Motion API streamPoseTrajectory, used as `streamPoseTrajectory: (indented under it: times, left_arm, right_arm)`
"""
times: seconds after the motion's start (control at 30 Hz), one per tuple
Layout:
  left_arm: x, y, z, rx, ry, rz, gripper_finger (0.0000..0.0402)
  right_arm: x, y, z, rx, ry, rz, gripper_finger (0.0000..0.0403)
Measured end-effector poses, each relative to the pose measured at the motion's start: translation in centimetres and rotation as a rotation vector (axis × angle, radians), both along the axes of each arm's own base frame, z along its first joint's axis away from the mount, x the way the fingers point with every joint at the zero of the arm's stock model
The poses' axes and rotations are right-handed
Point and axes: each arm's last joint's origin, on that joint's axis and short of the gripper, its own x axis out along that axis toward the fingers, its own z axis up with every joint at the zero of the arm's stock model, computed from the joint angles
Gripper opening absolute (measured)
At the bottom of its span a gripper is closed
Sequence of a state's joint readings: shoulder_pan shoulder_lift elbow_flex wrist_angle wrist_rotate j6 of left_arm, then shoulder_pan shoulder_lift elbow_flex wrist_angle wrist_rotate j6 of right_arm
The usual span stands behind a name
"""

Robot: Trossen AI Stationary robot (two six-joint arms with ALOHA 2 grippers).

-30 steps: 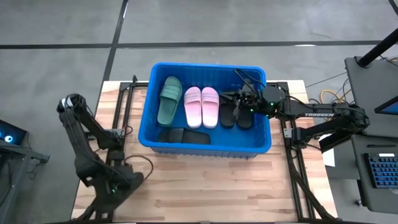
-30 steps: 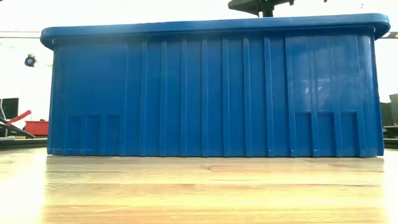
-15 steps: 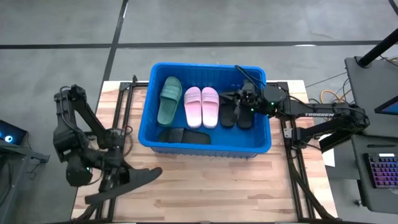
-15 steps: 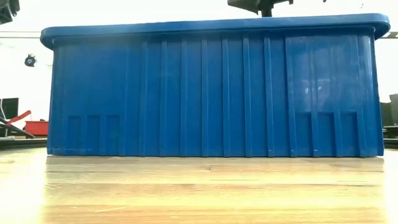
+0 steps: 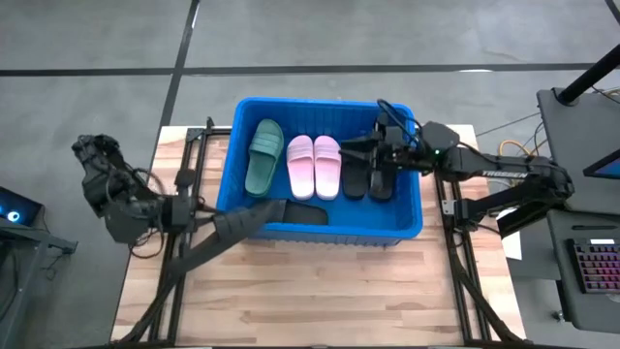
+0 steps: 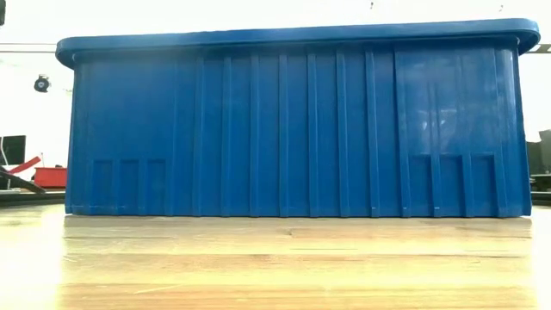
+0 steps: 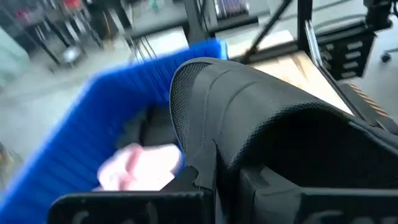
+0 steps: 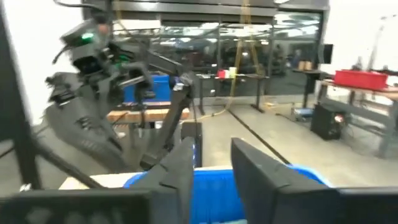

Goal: Pick and place slides into bin
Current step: Put the black slide into the blue bin

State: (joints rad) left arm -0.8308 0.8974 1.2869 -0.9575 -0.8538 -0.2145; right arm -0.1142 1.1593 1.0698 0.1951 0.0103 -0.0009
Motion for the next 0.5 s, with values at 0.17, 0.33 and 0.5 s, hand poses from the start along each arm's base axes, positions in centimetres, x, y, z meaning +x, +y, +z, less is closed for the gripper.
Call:
streamPoseTrajectory:
  times: [0.17,0.33,0.5]
  left_arm:
    - [1.6,0.8,1.5,0.077,-0.078,-0.064,0.0000]
    - [3.1,1.9,1.6,0.084,-0.064,-0.107,0.0000]
    - [5.1,2.1,1.4,0.105,-0.055,-0.161,0.0000]
  right_arm:
    - [1.1,0.3,3.2,-0.043,0.103,0.124,0.0150]
    - [2.7,0.3,6.0,-0.101,0.240,0.202,0.0180]
    - [4.3,0.2,8.3,-0.210,0.264,0.253,0.0181]
